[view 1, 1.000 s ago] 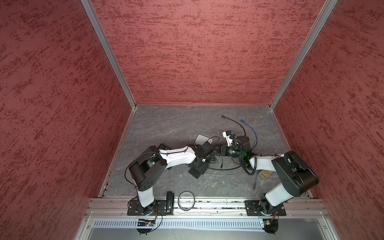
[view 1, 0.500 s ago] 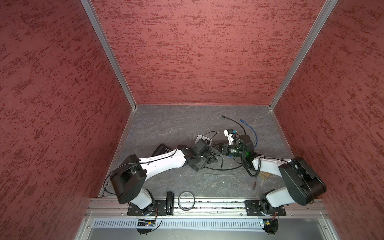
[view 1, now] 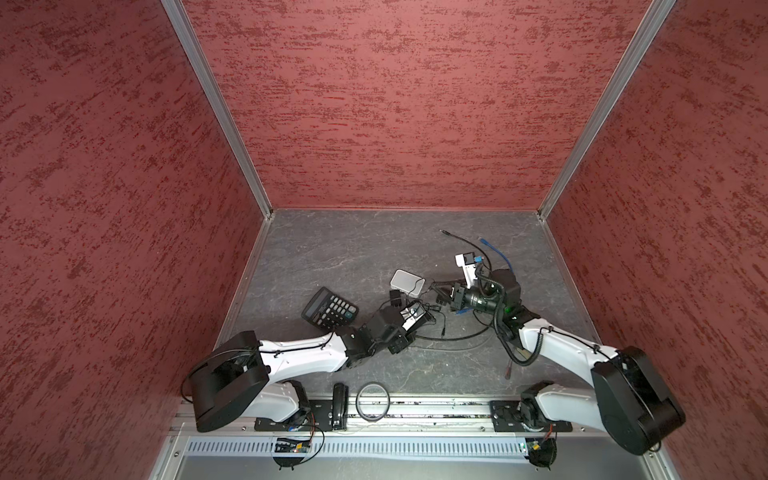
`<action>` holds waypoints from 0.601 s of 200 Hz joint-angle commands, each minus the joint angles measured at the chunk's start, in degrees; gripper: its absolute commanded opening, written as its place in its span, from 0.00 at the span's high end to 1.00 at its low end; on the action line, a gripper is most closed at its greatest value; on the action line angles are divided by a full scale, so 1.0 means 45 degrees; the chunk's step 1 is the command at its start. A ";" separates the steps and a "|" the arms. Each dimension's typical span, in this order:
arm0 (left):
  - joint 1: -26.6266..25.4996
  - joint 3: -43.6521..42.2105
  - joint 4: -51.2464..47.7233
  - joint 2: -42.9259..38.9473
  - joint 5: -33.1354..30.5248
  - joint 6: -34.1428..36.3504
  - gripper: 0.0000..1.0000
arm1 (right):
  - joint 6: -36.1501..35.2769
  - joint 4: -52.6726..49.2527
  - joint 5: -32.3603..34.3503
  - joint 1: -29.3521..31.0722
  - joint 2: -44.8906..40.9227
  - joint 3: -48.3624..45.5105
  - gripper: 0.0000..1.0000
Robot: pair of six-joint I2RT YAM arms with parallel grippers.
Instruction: Insert the plug into the switch port
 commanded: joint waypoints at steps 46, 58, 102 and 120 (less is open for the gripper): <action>0.0100 -0.0556 0.4704 0.0081 0.0231 0.1953 0.91 | -0.0912 -0.0463 -0.1279 -0.0038 -0.1828 -0.0938 0.90; 0.0151 -0.0606 0.4930 0.0112 0.0418 0.1952 0.92 | -0.0907 -0.0295 -0.1300 -0.0038 -0.1905 -0.1106 0.91; 0.0232 -0.0435 0.5091 0.0577 0.0762 0.1858 0.95 | -0.0664 0.0456 -0.1090 -0.0045 -0.2598 -0.1355 0.91; 0.0281 -0.0431 0.5082 0.0729 0.0813 0.1671 0.96 | -0.0951 0.0098 -0.0664 -0.0037 -0.3005 -0.1290 0.92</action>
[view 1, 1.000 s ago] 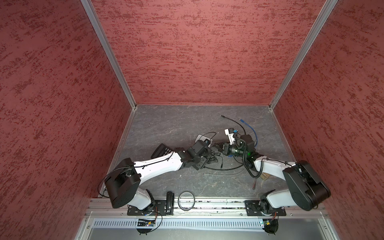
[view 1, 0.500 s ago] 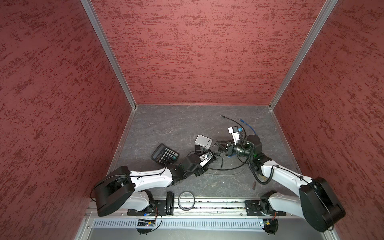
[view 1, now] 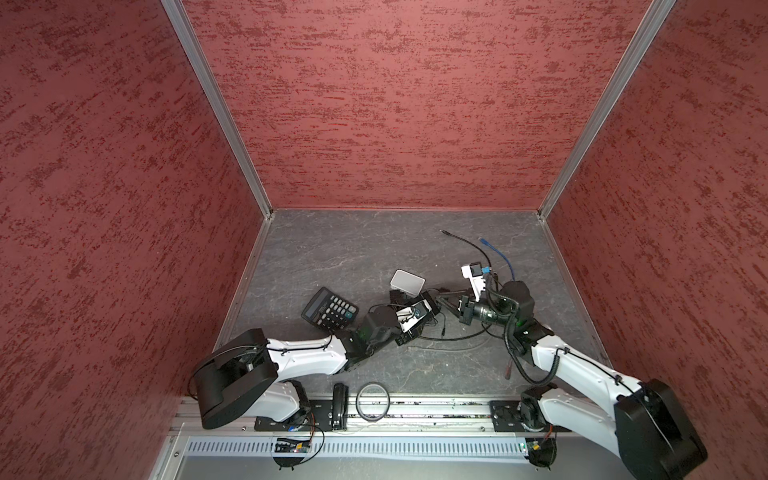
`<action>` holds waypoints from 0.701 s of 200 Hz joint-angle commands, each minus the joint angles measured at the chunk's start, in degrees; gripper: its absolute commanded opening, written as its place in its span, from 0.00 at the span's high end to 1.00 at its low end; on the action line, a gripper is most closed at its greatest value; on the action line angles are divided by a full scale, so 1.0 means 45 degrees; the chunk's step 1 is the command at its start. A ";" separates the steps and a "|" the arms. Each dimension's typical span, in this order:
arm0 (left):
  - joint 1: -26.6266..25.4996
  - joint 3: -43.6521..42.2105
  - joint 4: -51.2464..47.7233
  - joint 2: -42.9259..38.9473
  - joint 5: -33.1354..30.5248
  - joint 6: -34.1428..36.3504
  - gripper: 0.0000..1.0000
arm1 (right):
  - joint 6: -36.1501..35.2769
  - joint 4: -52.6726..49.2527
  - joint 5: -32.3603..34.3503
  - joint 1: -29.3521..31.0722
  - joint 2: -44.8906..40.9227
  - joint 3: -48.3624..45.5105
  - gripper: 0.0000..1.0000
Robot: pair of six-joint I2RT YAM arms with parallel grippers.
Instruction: Insert the plug into the switch port
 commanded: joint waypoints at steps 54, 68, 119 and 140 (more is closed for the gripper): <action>0.0276 0.0117 0.0922 0.0383 0.0344 -0.0608 0.97 | -0.0993 -0.0595 -0.0135 -0.0038 -0.0817 0.0637 0.92; 0.0393 0.0137 0.0930 0.0367 0.0512 -0.0760 0.97 | -0.1131 -0.0714 -0.0361 0.0019 -0.0786 0.0635 0.91; 0.0401 0.0197 0.0815 0.0344 0.0714 -0.0807 0.97 | -0.1235 -0.0767 -0.0142 0.0323 -0.0645 0.0590 0.91; 0.0371 0.0254 0.0651 0.0340 0.0760 -0.0786 0.98 | -0.1213 -0.0672 -0.0135 0.0433 -0.0448 0.0664 0.91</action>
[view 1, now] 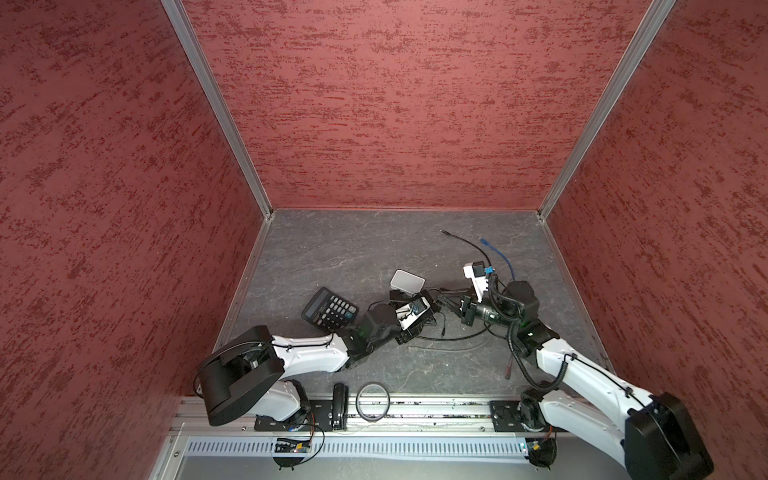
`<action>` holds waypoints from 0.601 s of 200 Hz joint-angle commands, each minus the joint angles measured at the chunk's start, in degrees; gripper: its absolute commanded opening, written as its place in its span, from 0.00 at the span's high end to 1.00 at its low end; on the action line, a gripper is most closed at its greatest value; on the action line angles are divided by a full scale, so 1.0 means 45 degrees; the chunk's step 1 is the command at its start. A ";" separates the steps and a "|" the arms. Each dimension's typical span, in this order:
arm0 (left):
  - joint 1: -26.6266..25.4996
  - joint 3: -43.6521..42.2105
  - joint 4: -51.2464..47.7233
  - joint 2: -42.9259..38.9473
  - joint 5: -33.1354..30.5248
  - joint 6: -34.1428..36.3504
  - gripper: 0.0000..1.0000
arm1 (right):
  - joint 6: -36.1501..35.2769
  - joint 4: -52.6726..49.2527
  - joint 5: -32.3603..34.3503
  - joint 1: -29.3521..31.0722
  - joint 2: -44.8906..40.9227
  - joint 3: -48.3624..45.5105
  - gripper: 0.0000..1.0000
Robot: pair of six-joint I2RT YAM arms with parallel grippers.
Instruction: Insert the plug into the switch port
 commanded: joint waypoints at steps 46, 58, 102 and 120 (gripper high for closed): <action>-0.0048 0.0302 0.0210 0.0018 0.0344 0.0005 0.98 | -0.0022 0.0491 -0.0141 0.0329 0.0552 0.0463 0.91; -0.0053 0.0317 0.0170 0.0040 0.0358 0.0022 0.99 | 0.0007 0.0517 -0.0169 0.0325 0.0602 0.0521 0.91; -0.0077 0.0391 0.0111 0.0048 0.0488 0.0063 0.99 | 0.0085 0.0667 -0.0158 0.0387 0.0786 0.0559 0.91; -0.0091 0.0440 0.0007 0.0067 0.0552 0.0124 0.99 | 0.0049 0.0629 -0.0199 0.0423 0.0876 0.0621 0.91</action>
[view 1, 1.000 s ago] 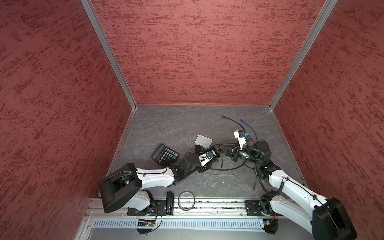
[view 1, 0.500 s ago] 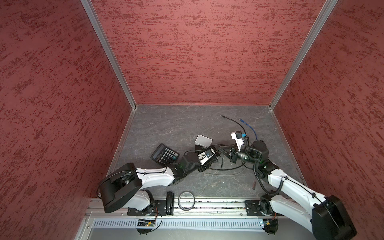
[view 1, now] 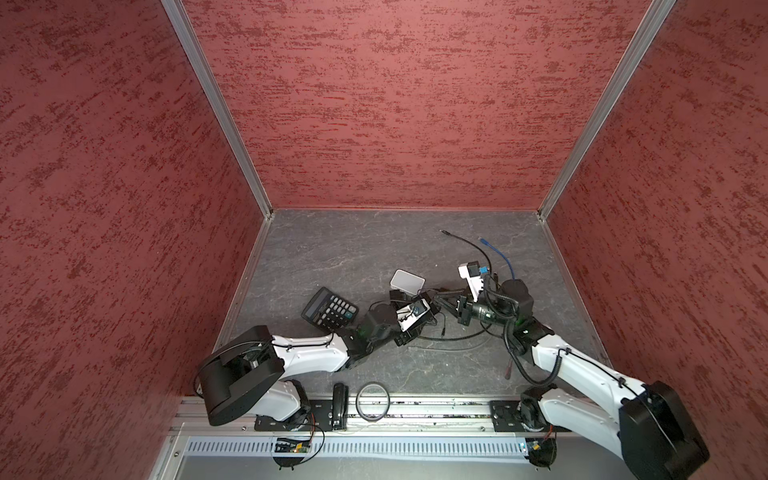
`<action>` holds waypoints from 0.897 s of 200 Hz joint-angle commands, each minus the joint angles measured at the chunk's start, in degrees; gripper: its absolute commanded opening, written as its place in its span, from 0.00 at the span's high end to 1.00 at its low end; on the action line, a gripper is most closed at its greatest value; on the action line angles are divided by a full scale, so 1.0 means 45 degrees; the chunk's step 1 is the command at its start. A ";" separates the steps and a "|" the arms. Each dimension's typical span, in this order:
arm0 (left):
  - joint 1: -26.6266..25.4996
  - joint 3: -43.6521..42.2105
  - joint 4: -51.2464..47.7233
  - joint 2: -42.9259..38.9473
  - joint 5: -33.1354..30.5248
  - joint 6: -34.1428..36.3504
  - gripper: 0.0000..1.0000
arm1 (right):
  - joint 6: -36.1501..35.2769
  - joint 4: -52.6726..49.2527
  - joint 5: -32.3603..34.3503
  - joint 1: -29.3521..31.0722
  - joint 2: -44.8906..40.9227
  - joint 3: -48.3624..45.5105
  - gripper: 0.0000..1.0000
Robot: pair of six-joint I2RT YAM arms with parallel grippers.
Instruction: Insert the plug into the switch port
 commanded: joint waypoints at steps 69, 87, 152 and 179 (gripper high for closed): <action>-0.0090 0.0459 0.0581 -0.0140 0.0139 0.0074 1.00 | -0.0238 0.0033 0.0189 0.0257 0.0282 0.0344 0.92; -0.0083 0.0498 0.0807 -0.0271 0.0207 -0.0084 1.00 | -0.0465 -0.0269 0.0392 0.0318 0.0240 0.0319 0.92; -0.0049 0.1358 0.0841 -0.0711 0.0285 -0.0947 1.00 | -0.0949 -0.0811 0.1382 0.1162 0.0225 0.0068 0.93; -0.0076 0.1110 0.1860 -0.1058 0.0288 -0.0848 1.00 | -0.0689 -0.0494 0.1462 0.1298 0.0235 -0.0195 0.93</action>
